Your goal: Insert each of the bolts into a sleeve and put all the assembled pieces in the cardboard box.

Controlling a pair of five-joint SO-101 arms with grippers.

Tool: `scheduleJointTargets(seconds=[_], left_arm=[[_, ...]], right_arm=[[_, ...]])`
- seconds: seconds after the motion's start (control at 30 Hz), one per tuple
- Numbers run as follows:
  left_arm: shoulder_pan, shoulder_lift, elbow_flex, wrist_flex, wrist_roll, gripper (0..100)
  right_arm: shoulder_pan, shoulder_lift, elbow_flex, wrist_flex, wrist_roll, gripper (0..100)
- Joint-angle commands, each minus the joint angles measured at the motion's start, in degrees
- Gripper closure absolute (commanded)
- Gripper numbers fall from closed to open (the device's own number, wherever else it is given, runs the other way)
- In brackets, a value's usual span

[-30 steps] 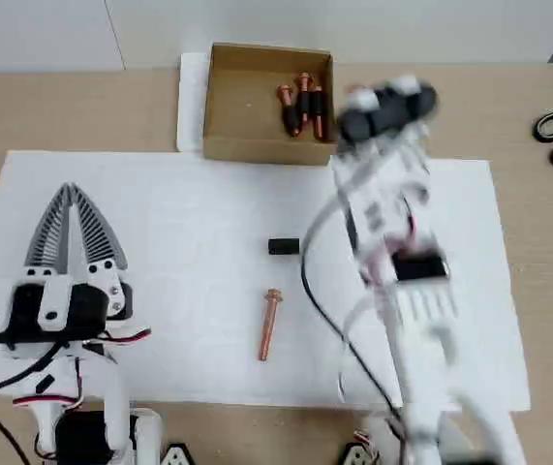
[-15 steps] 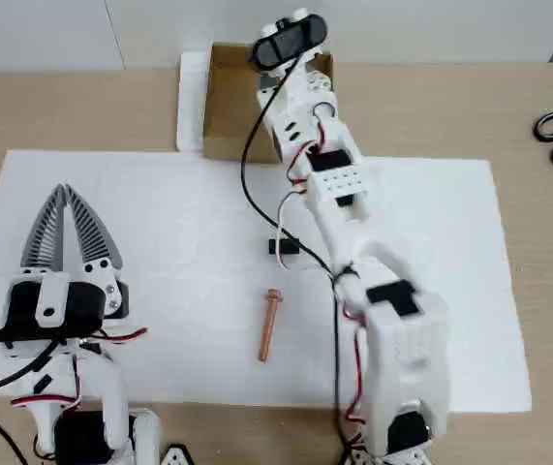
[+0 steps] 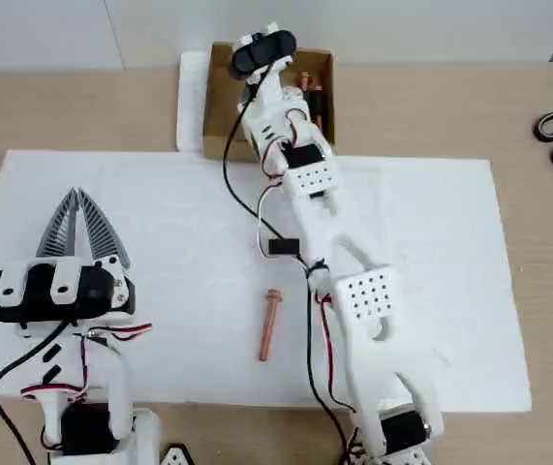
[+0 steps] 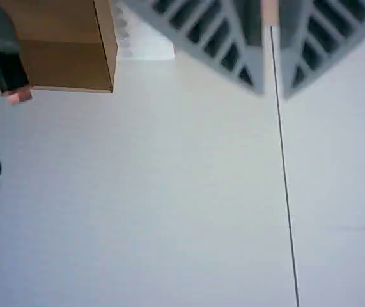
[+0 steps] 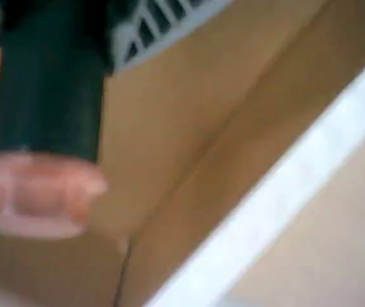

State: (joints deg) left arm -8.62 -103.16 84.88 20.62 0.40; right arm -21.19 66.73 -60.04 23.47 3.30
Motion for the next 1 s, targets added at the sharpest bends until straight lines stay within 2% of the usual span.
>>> scheduleJointTargets(seconds=[0.0,0.1,0.3,0.47,0.67,0.77,0.9,0.97], left_arm=[[-0.2,-0.6,-0.1,-0.9,0.2,99],[-0.2,-0.6,-0.1,-0.8,0.2,99],[-0.3,-0.6,0.0,0.4,0.2,99],[-2.5,-0.6,0.1,4.0,0.2,99],[-8.3,-0.6,0.3,4.6,0.3,99],[-9.5,-0.6,1.9,4.7,0.3,99],[-9.7,-0.6,4.6,4.7,0.3,99],[-9.7,-0.6,5.2,4.6,0.3,99]], right_arm=[[0.5,1.0,-10.3,6.0,-0.6,89.2],[0.3,2.5,-13.9,11.4,-0.6,80.9],[1.1,2.7,-22.5,17.4,-0.7,83.8],[1.7,2.2,-36.3,35.1,-4.9,84.8],[1.4,-6.2,-35.9,53.4,-5.4,85.0],[1.4,-8.0,-36.0,59.6,-6.9,85.0],[0.6,-11.7,-35.7,73.5,-6.3,85.0],[0.6,-13.5,-33.8,73.9,-6.0,85.0]])
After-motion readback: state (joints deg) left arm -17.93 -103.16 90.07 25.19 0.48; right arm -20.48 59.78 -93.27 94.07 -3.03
